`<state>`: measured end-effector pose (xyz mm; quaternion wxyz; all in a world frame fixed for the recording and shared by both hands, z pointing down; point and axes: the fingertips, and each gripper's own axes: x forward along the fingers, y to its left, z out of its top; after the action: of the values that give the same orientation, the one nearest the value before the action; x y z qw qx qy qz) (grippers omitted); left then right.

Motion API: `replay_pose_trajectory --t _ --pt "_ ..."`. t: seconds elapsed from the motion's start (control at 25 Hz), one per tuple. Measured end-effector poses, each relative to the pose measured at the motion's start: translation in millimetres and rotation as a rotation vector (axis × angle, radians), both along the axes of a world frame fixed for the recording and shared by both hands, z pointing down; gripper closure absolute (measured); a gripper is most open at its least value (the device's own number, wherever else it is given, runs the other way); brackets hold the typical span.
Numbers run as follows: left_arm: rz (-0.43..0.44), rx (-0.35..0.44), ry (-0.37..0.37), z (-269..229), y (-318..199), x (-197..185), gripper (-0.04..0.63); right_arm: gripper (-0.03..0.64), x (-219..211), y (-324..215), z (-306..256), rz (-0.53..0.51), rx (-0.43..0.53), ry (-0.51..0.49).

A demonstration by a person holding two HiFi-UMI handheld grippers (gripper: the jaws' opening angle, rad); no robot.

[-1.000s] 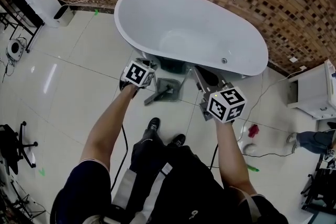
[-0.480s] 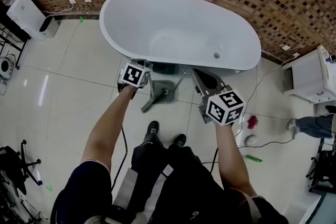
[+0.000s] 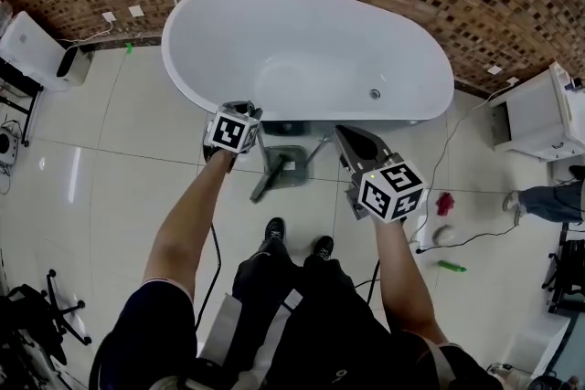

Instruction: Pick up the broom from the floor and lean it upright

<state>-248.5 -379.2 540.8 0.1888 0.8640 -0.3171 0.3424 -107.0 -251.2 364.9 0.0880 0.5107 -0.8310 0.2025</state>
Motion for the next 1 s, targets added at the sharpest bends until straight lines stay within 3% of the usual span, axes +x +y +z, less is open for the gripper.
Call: replay_pose_trajectory --t 0.64,1.0 --pt "-0.032 0.041 -0.001 18.9 -51.9 -9.9 0.483 0.614 4.9 -24.4 18.7 0.047 -0.046 0.011" --pt "-0.065 0.074 0.008 11.8 -57.5 -13.7 0.416 0.614 7.1 -31.3 20.1 0.041 -0.052 0.008"
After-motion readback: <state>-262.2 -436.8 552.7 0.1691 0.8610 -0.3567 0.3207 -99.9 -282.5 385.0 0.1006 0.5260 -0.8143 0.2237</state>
